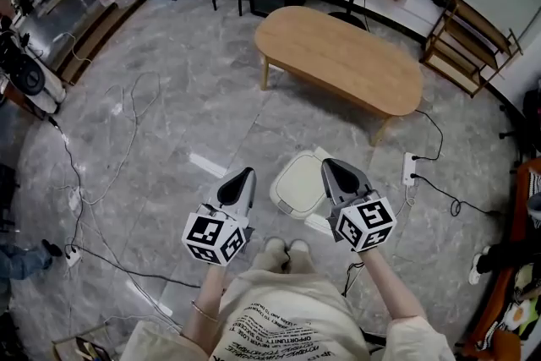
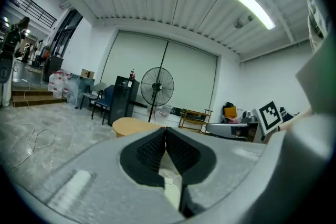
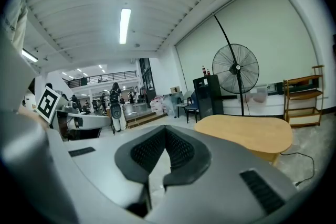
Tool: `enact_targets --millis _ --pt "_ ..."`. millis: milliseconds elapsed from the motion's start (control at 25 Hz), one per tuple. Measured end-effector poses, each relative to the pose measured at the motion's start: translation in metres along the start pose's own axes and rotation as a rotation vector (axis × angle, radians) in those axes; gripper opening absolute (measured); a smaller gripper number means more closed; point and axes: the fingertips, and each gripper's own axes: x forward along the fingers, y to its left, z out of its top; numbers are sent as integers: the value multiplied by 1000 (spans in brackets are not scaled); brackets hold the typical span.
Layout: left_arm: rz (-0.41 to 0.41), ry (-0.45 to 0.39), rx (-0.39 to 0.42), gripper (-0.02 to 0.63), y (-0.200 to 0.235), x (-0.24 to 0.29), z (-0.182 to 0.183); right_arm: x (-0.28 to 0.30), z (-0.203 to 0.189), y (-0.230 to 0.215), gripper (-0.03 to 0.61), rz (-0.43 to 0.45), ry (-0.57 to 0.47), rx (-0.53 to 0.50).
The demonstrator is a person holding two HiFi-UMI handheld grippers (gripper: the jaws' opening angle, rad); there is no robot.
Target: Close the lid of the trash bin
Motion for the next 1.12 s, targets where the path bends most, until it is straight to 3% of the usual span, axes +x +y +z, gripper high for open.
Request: enact_targets --millis 560,1120 --pt "40 -116 68 23 11 -17 54 -20 59 -8 5 8 -148 25" --pt "102 -191 88 23 22 -27 83 -43 96 -28 5 -26 -254 25"
